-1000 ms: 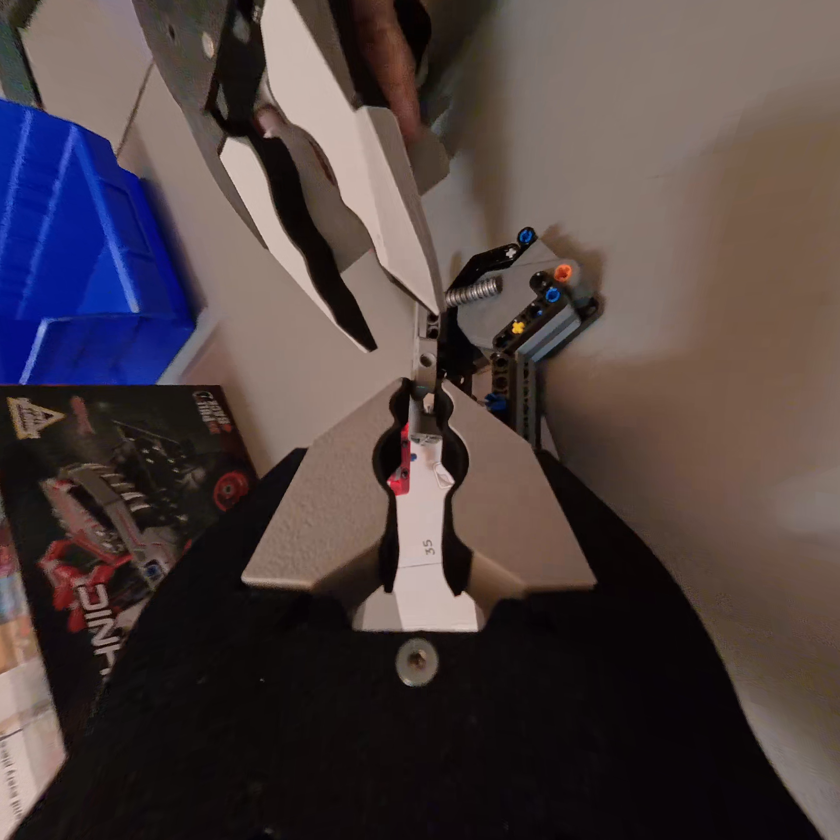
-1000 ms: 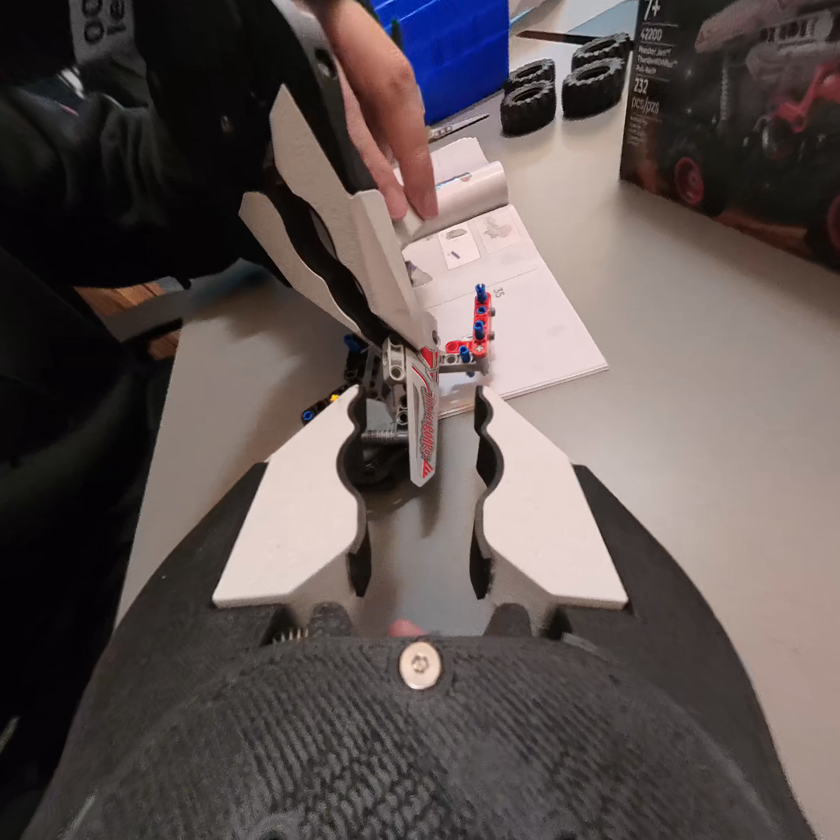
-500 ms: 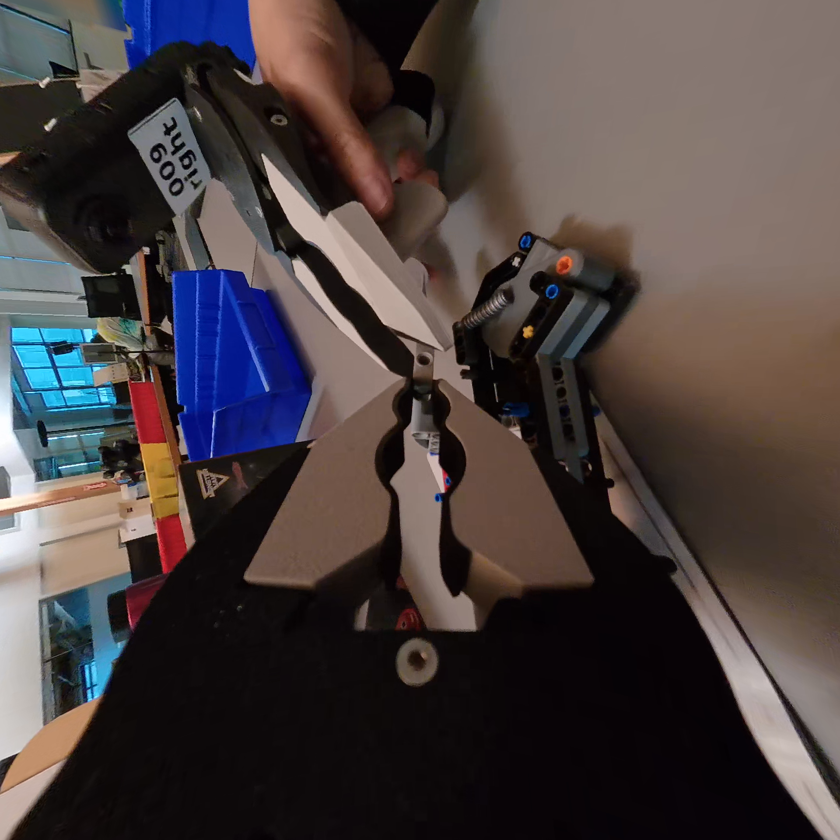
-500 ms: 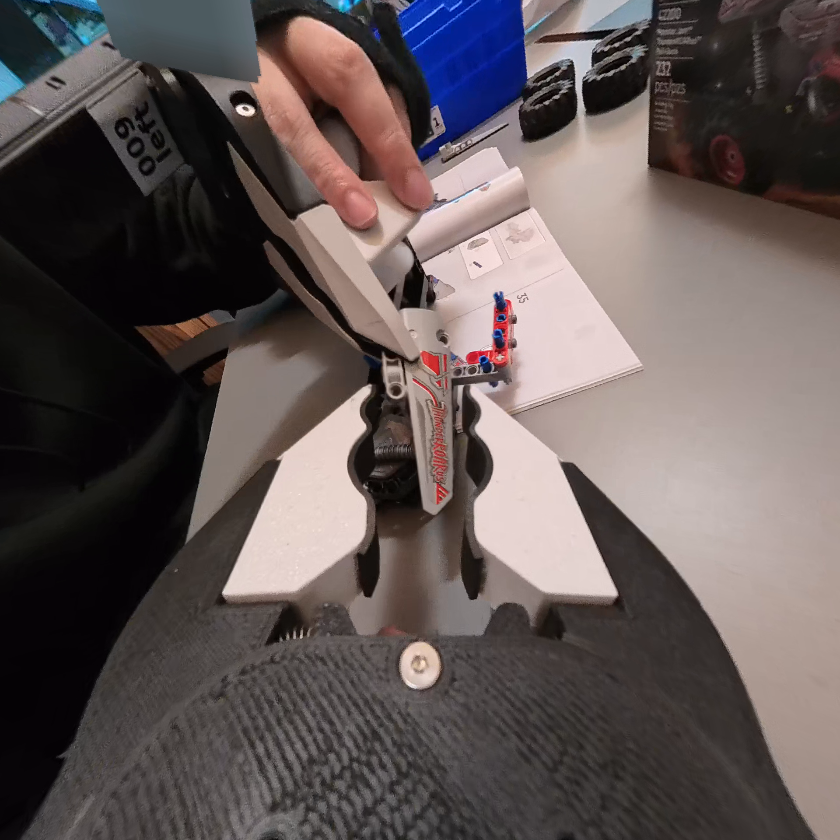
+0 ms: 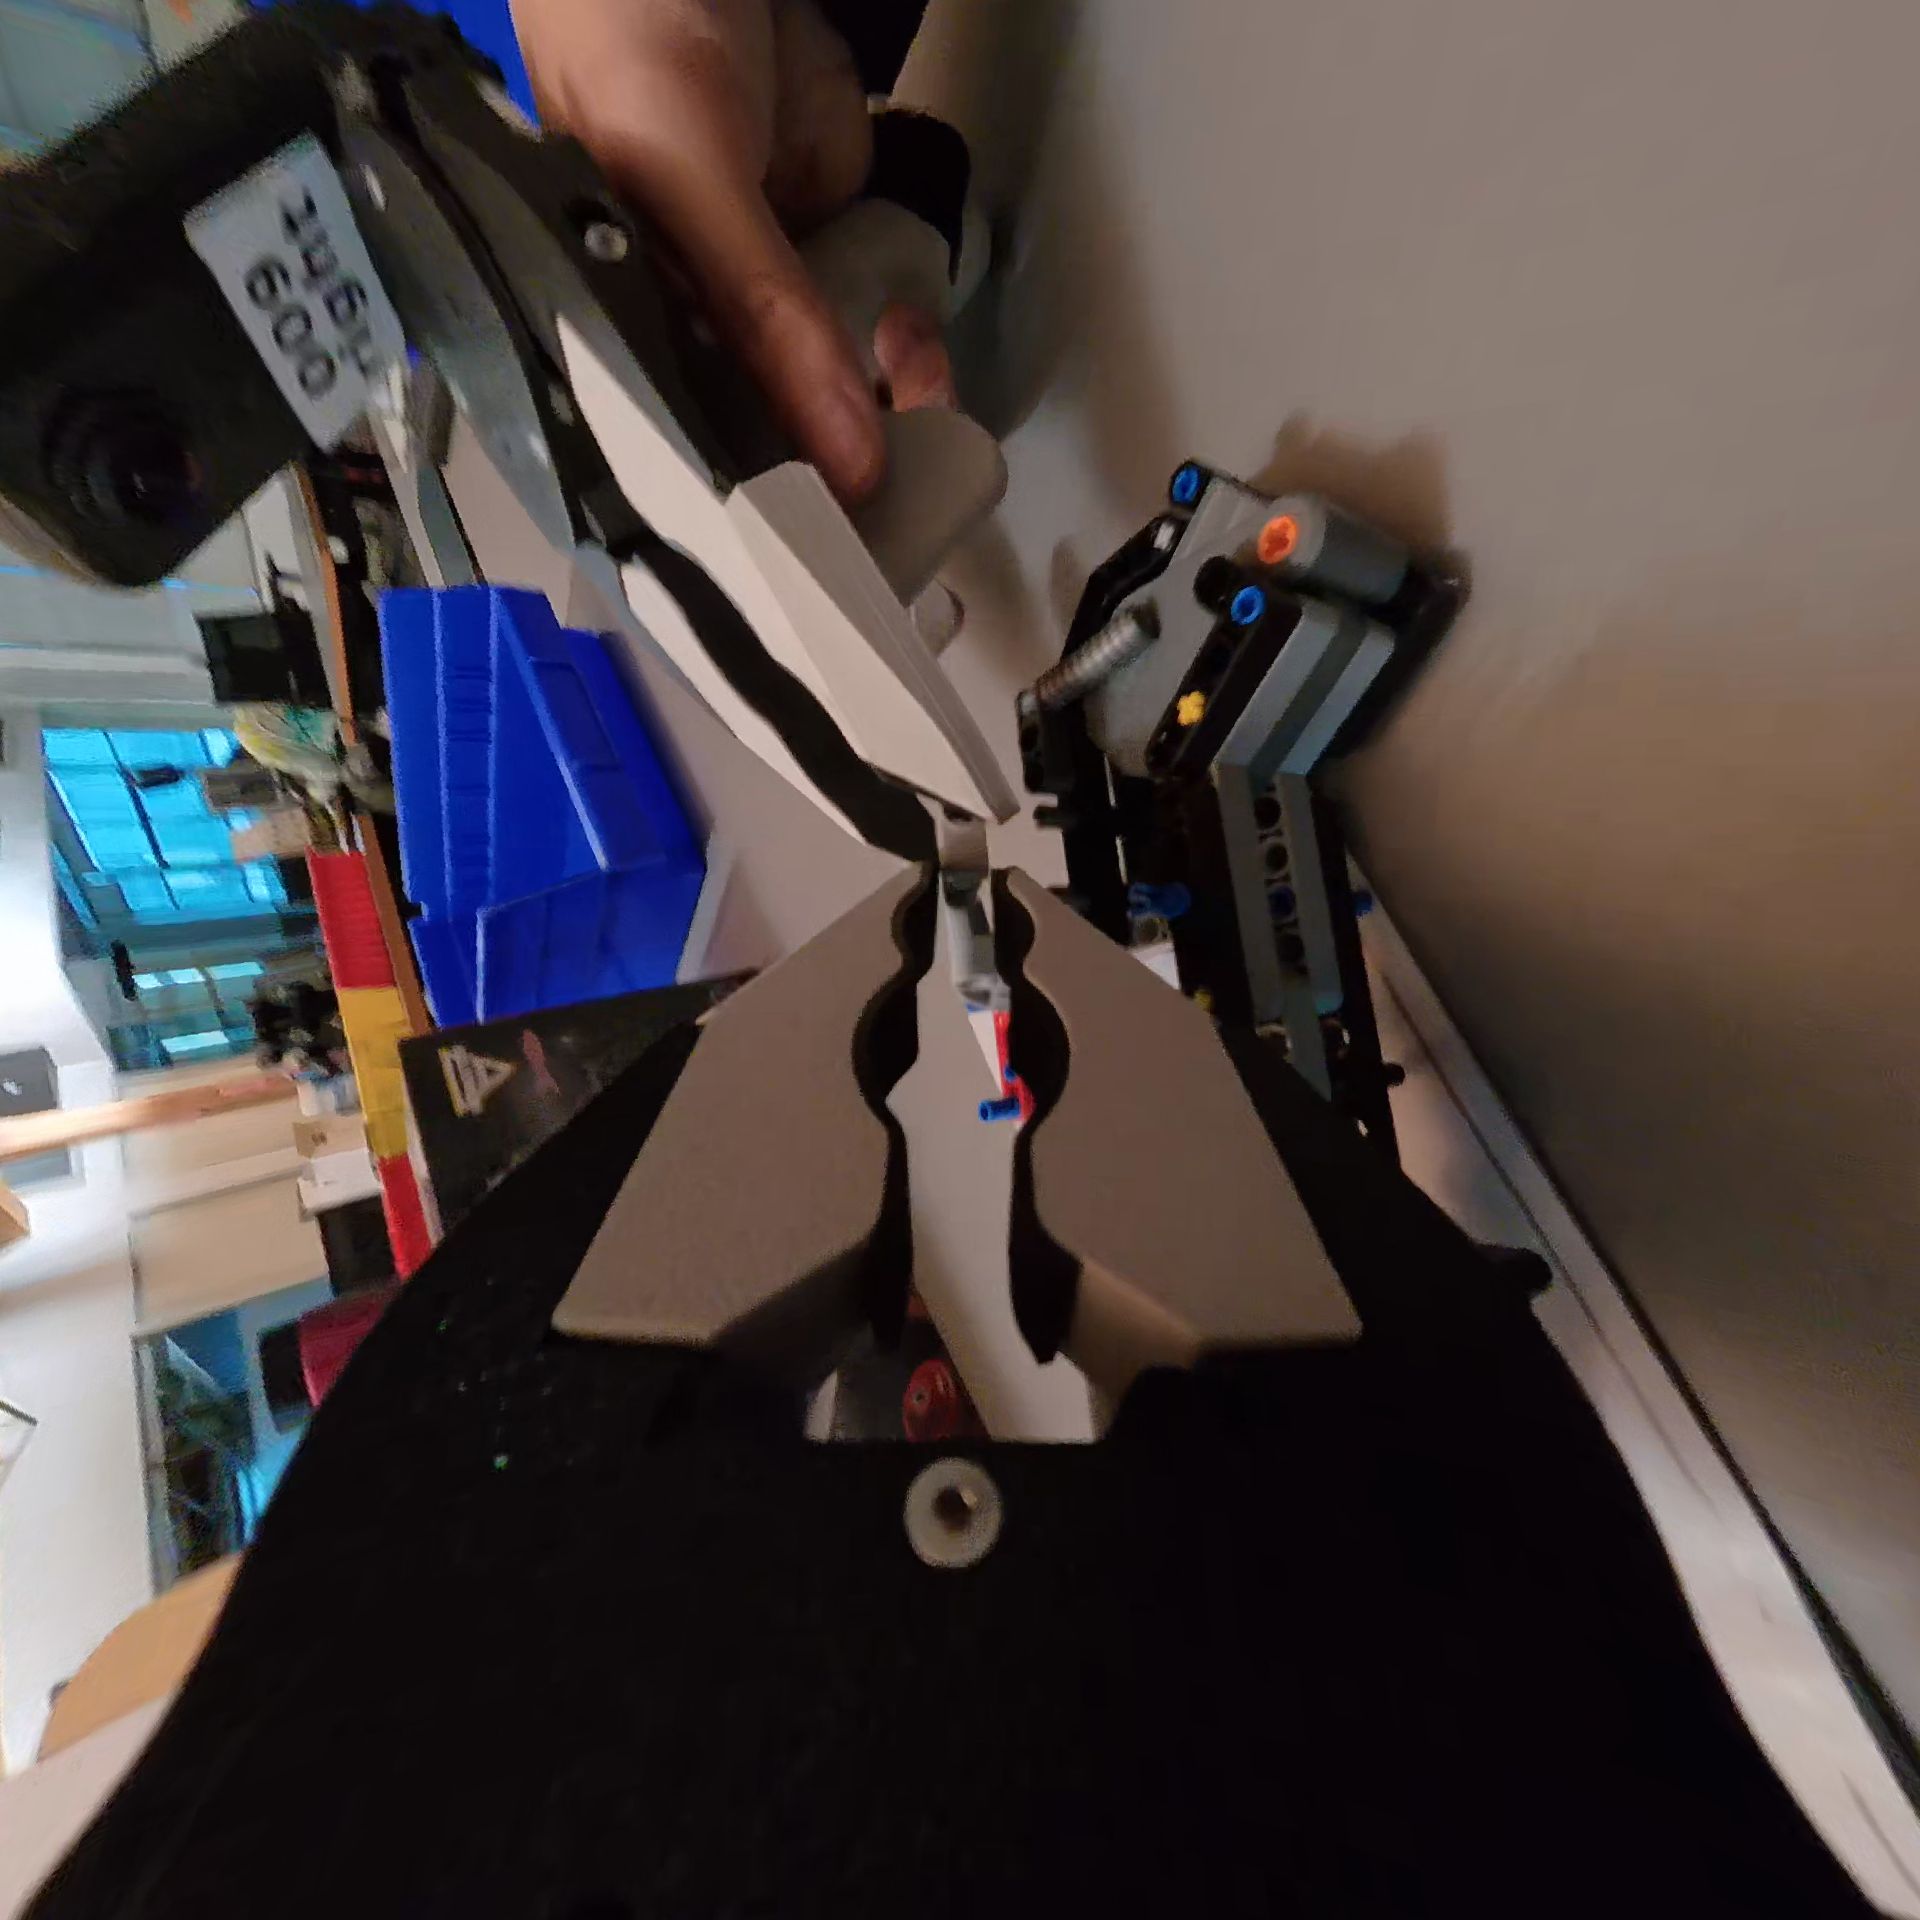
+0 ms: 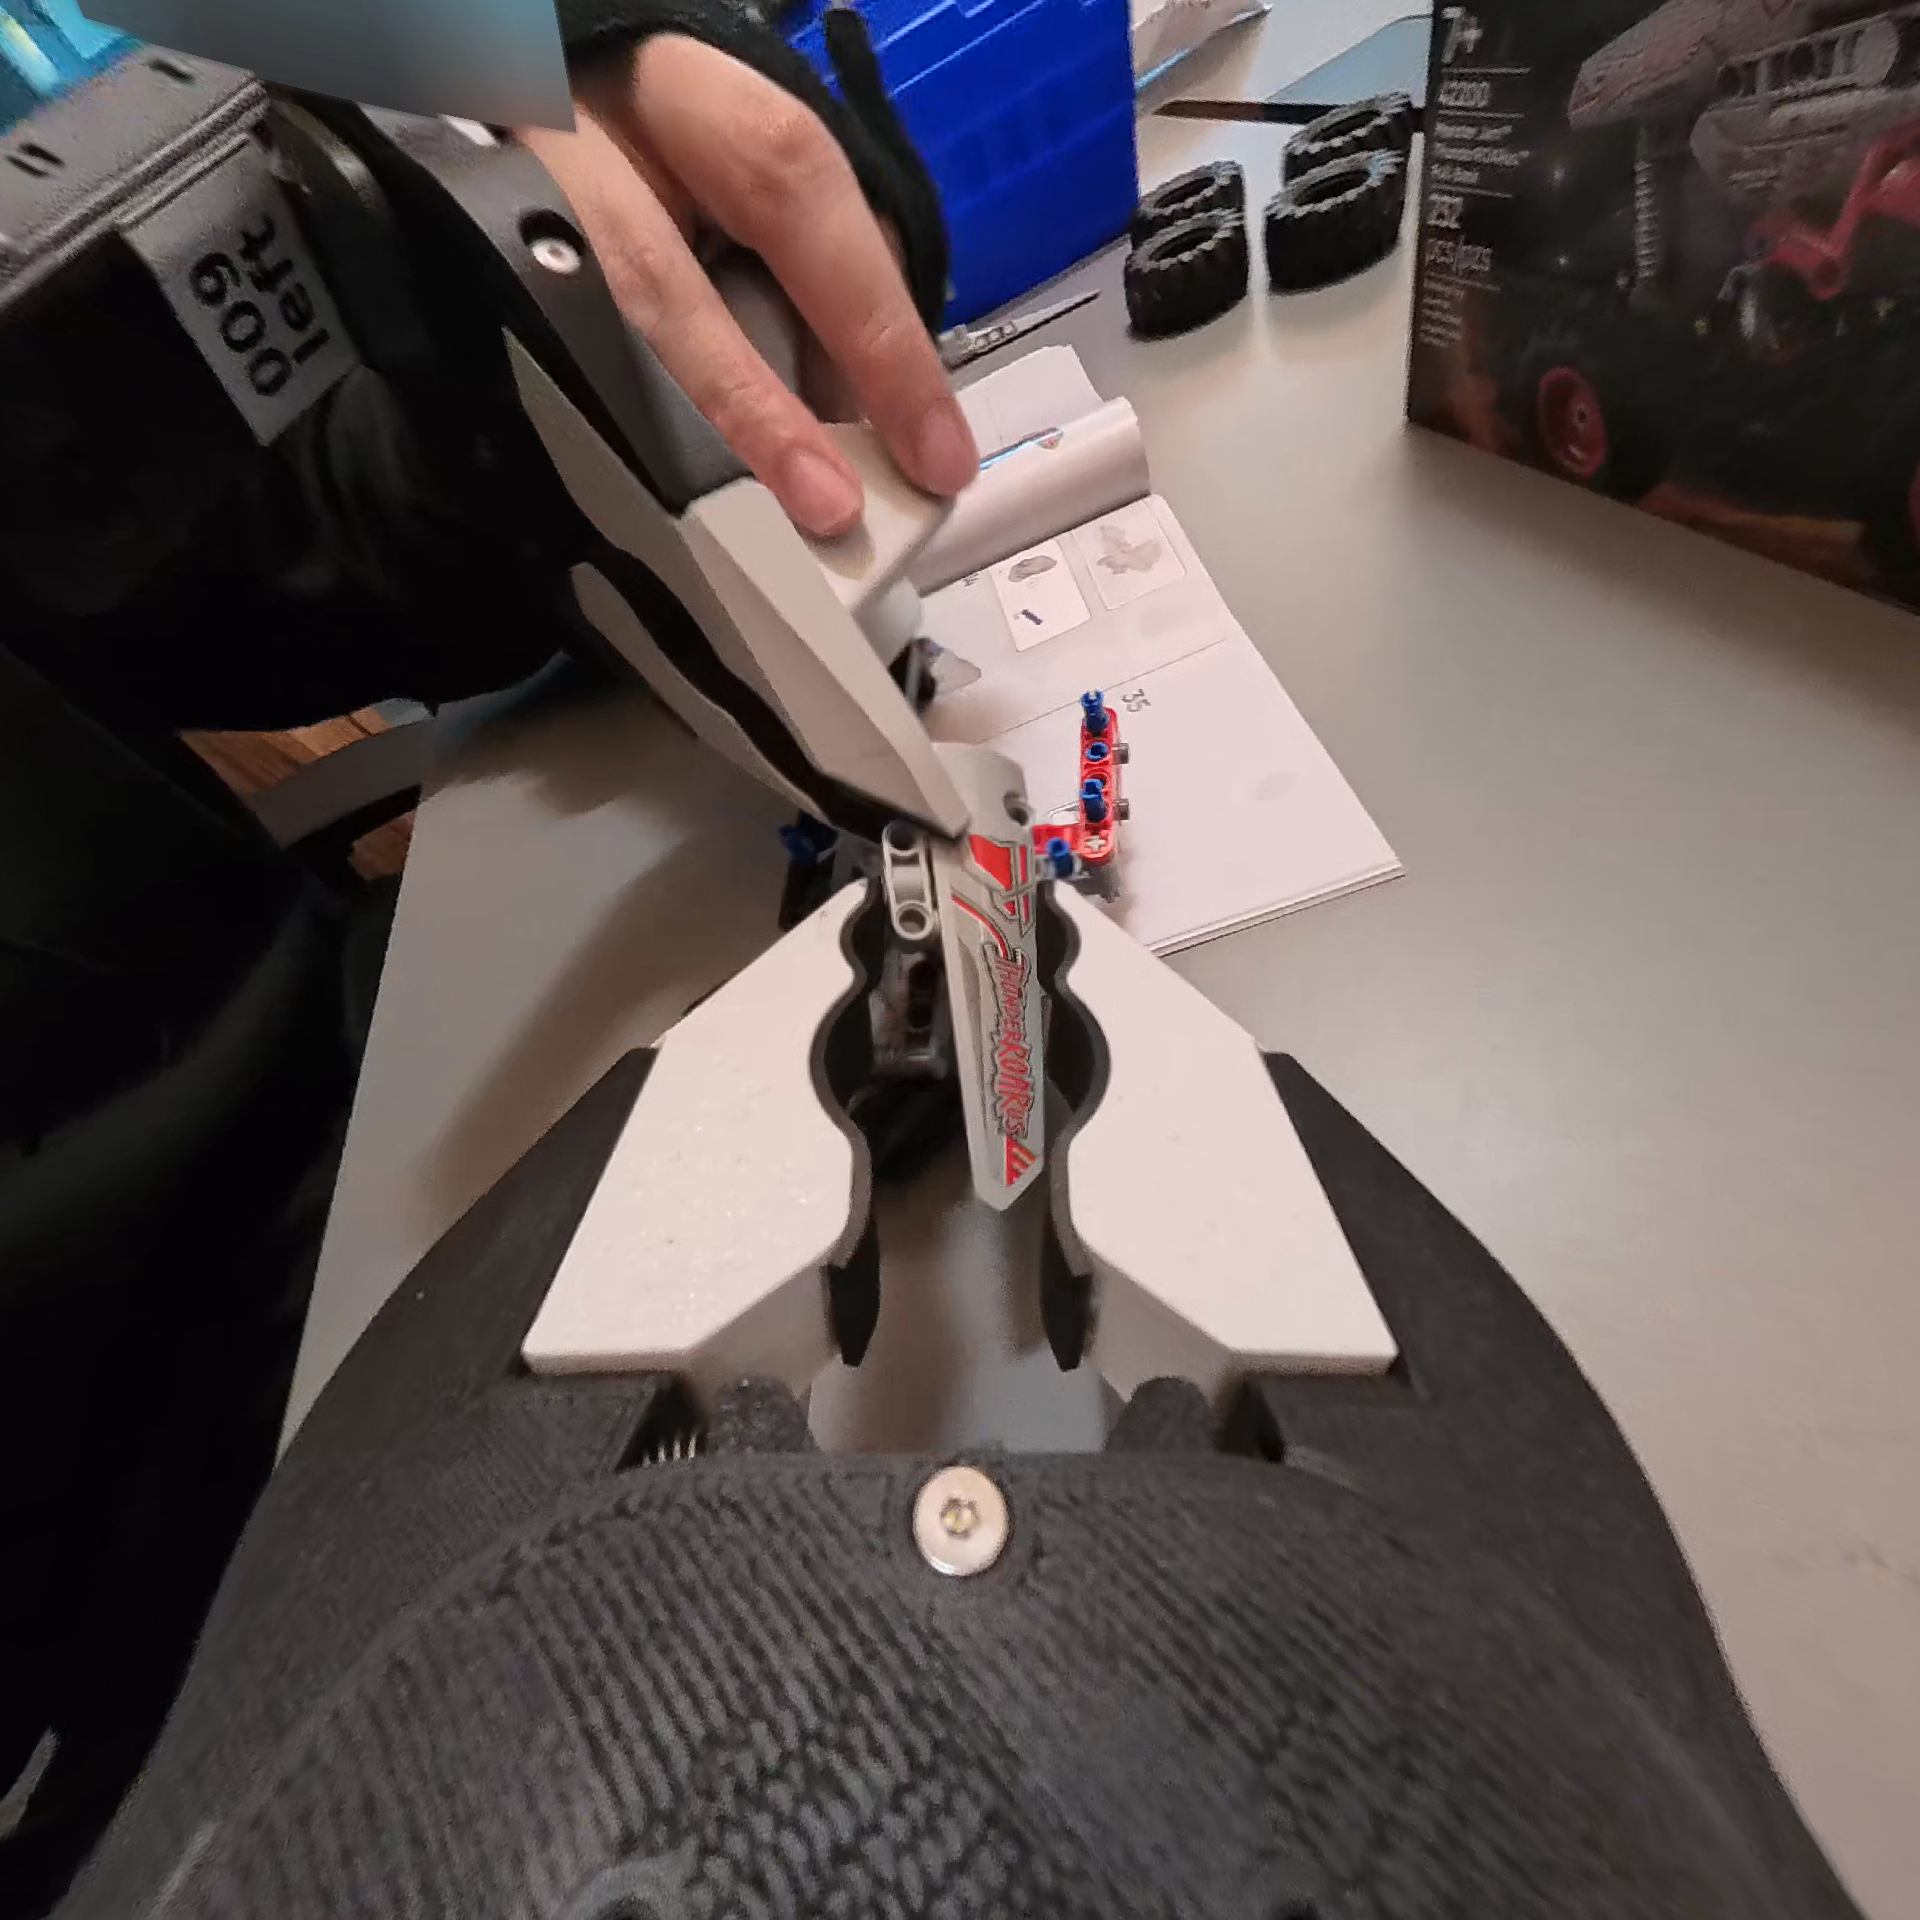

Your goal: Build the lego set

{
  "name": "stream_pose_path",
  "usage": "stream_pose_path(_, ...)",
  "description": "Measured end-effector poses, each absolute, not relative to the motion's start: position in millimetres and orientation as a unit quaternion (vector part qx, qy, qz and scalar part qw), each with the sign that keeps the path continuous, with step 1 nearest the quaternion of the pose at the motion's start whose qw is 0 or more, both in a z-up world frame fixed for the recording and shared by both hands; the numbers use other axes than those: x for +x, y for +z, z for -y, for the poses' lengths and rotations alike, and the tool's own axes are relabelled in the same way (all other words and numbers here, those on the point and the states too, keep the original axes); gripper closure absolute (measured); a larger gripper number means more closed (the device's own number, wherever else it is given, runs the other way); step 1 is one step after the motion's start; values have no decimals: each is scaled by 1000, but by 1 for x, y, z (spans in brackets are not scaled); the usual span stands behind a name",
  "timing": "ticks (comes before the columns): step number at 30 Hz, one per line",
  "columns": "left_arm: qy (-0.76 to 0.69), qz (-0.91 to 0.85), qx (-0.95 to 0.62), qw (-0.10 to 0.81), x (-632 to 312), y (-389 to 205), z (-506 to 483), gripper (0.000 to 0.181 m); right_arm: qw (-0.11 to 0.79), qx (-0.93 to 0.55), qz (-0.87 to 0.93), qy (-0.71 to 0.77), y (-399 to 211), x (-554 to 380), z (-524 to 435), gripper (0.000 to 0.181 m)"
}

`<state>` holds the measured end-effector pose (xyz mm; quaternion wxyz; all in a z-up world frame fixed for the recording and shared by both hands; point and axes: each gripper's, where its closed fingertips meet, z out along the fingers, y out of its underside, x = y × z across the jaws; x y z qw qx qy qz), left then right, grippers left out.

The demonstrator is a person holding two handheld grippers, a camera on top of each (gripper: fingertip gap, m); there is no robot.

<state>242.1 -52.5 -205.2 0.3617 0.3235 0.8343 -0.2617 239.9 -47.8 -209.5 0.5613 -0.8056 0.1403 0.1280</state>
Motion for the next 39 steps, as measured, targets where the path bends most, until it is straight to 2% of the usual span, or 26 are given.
stream_pose_path(2, -272, -849, 278, 356, 247, -199, 47, 165, 561, -804, -157, 120, -210, 245, 49, 155)
stream_pose_path(9, -374, -897, 84, 220, 239, -184, 25, 165, 544, -824, -132, 80, -212, 244, 47, 155)
stream_pose_path(12, -396, -903, 55, 160, 227, -189, 23, 160, 527, -839, -123, 56, -215, 242, 47, 155)
stream_pose_path(18, -374, -912, 46, 165, 226, -200, 13, 159, 494, -862, -112, 4, -220, 241, 44, 155)
stream_pose_path(21, -362, -920, 40, 141, 222, -205, 10, 152, 481, -869, -115, -16, -220, 242, 43, 155)
stream_pose_path(28, -365, -928, -21, 73, 218, -211, 10, 153, 425, -895, -107, -82, -222, 241, 43, 155)
stream_pose_path(34, -400, -914, -34, 53, 218, -197, 14, 150, 399, -903, -105, -120, -222, 243, 43, 155)
stream_pose_path(39, -420, -902, -48, 88, 247, -180, 18, 163, 376, -911, -95, -139, -222, 243, 42, 155)
